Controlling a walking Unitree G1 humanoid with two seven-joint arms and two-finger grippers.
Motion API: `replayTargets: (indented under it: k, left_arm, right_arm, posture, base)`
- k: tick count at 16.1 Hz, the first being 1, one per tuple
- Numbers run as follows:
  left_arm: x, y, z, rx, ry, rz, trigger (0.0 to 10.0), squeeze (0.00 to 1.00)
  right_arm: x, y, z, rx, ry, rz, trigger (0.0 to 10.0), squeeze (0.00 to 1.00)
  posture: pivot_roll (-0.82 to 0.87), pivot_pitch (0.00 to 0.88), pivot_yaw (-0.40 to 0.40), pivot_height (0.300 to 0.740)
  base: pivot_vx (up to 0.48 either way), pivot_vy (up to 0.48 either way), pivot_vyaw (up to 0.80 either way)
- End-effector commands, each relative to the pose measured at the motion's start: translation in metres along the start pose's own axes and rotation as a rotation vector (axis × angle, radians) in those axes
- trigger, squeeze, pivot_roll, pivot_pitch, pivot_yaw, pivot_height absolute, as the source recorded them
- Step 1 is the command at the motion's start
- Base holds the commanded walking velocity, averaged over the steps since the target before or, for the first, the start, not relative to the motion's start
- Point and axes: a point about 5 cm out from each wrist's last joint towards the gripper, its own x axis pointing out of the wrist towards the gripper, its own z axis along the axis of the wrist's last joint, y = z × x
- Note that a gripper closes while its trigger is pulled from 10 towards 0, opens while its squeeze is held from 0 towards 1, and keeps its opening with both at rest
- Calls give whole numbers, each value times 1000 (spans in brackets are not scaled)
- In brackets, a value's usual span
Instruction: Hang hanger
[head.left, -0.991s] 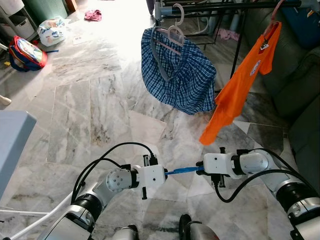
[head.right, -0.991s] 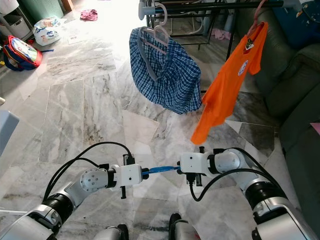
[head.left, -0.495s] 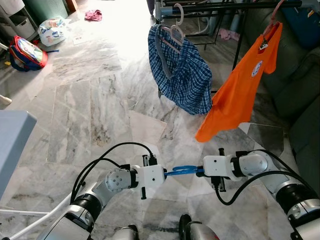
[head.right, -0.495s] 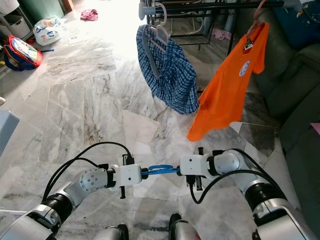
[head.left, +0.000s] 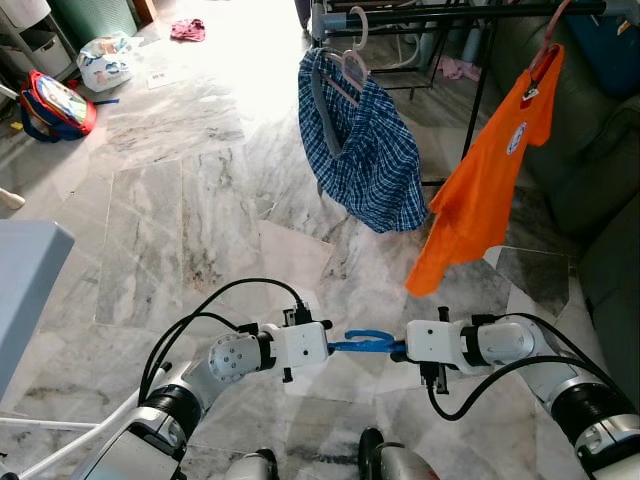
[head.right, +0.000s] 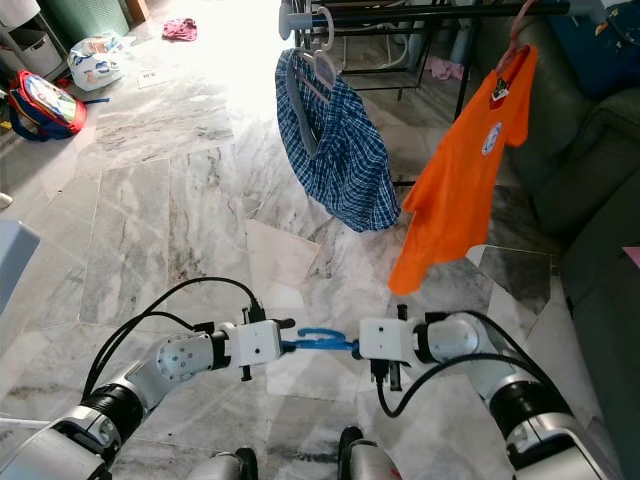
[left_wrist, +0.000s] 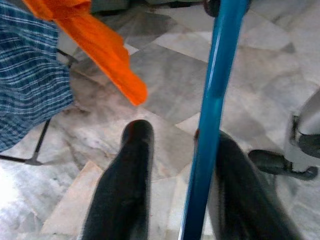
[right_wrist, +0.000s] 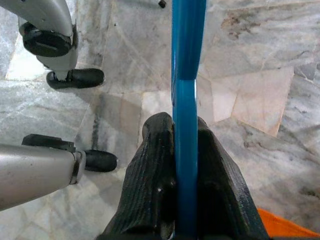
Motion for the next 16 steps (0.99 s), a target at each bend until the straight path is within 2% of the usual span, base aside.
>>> replayTargets:
  k: [1, 4, 6, 8, 12, 13, 15, 16]
  left_arm:
    - [-4, -8, -8, 8, 33, -60, 10000, 1000]
    - [-6, -2, -6, 30, 21, -24, 10000, 1000]
    - [-6, -2, -5, 36, 15, -52, 10000, 1000]
    - [-6, 6, -3, 48, 15, 27, 10000, 1000]
    - [-5, 9, 4, -33, -71, 79, 10000, 1000]
    - [-5, 8, 1, -67, -67, 111, 10000, 1000]
    - [-9, 4, -6, -125, -45, 162, 10000, 1000]
    - [-12, -2, -16, -205, -6, 211, 10000, 1000]
  right_arm:
    - [2, 5, -3, 1, 17, 3, 0, 0]
    - [3, 9, -8, 5, 47, -5, 0, 0]
    - [5, 13, -11, 10, 63, -15, 0, 0]
    - [8, 17, -14, 18, 89, -27, 0, 0]
    - [11, 15, -22, 92, 131, -181, 0, 0]
    - [14, 15, -24, 155, 137, -272, 0, 0]
    - [15, 17, -27, 220, 139, -359, 0, 0]
    - [15, 19, -30, 275, 144, -433, 0, 0]
  posture:
    - [-6, 247, 78, 740]
    - [-3, 248, 85, 740]
    - [-1, 247, 88, 740]
    - [-1, 245, 89, 740]
    - [3, 240, 77, 740]
    - [3, 238, 70, 740]
    - [2, 238, 64, 740]
    - [0, 238, 61, 740]
  base:
    - [0, 0, 0]
    - [0, 0, 0]
    - [0, 0, 0]
    - [0, 0, 0]
    - [0, 0, 0]
    - [0, 0, 0]
    - [0, 0, 0]
    - [0, 0, 0]
